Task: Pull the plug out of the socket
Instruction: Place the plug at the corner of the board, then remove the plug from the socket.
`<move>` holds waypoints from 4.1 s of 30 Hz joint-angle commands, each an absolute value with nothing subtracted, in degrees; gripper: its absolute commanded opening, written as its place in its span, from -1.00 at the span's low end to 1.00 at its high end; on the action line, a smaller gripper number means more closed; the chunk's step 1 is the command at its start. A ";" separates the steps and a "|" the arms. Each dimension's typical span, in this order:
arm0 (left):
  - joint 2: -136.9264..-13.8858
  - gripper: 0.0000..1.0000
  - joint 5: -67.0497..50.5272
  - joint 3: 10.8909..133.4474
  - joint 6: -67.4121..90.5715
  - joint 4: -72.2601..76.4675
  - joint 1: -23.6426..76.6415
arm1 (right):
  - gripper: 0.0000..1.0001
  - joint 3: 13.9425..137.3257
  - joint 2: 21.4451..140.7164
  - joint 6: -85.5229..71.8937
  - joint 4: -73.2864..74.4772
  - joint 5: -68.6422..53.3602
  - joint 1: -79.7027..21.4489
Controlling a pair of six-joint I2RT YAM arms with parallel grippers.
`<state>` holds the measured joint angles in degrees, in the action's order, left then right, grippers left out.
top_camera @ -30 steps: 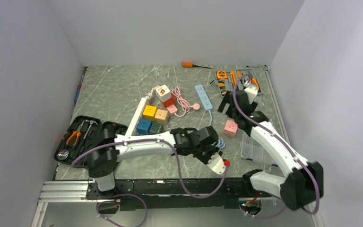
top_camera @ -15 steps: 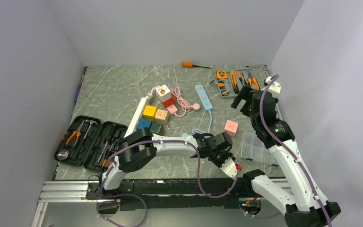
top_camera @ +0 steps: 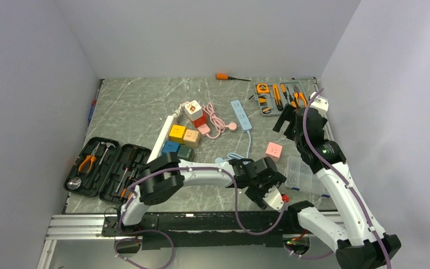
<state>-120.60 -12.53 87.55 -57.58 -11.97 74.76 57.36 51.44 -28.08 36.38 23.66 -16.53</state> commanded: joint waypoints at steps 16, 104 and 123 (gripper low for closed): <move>-80.42 0.99 -21.98 86.43 -37.14 -50.26 38.42 | 0.99 64.28 71.10 -24.64 24.72 14.26 -26.96; -109.98 0.76 -31.60 94.96 -18.74 -28.43 7.87 | 0.51 67.53 100.65 -18.02 -5.01 -6.85 -31.74; -123.97 0.36 -34.44 102.51 -22.87 -34.82 10.10 | 0.33 62.02 94.58 -24.86 -8.71 -12.23 -25.58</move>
